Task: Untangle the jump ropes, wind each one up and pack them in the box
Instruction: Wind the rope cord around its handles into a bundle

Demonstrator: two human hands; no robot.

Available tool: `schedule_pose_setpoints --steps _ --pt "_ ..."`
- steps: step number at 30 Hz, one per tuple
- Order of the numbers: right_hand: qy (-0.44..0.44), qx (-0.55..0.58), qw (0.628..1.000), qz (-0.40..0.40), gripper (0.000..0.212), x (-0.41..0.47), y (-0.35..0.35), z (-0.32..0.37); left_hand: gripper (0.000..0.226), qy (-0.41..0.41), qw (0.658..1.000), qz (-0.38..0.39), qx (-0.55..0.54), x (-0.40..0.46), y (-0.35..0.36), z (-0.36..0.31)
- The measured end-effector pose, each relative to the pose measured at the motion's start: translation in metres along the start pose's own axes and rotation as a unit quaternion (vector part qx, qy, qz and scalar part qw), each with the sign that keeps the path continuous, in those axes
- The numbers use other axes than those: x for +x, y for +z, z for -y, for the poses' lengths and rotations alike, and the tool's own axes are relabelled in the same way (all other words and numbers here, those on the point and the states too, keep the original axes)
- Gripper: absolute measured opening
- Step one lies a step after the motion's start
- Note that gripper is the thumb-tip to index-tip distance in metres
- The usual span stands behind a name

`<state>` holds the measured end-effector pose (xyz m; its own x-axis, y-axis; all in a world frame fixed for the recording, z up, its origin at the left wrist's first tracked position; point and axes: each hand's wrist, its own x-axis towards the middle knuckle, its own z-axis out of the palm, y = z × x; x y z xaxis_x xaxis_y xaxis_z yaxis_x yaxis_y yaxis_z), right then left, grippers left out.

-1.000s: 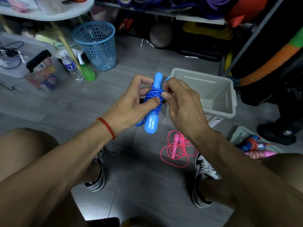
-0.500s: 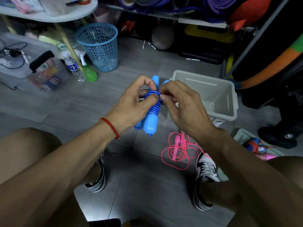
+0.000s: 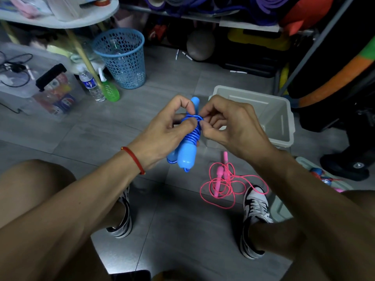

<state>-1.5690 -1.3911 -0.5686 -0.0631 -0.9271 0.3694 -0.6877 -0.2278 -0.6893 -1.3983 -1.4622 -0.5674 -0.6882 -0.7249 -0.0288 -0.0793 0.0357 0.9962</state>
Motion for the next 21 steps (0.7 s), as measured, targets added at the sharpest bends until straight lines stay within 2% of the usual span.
schedule_pose_setpoints --steps 6,11,17,21 --pt "0.046 0.012 0.999 -0.019 0.022 -0.001 0.006 0.002 0.012 0.015 0.999 0.008 0.038 0.001 -0.003 0.002" --pt "0.105 0.035 0.993 -0.047 0.013 -0.003 0.008 0.008 0.016 0.071 0.992 0.005 0.101 0.004 -0.003 0.006" --pt "0.106 0.16 0.979 0.065 0.017 0.004 -0.007 -0.002 0.015 0.106 0.982 0.028 0.154 0.01 -0.008 0.008" --pt "0.097 0.192 0.973 0.088 0.013 0.008 -0.013 -0.007 0.016 0.12 0.976 0.042 0.176 0.011 -0.01 0.009"
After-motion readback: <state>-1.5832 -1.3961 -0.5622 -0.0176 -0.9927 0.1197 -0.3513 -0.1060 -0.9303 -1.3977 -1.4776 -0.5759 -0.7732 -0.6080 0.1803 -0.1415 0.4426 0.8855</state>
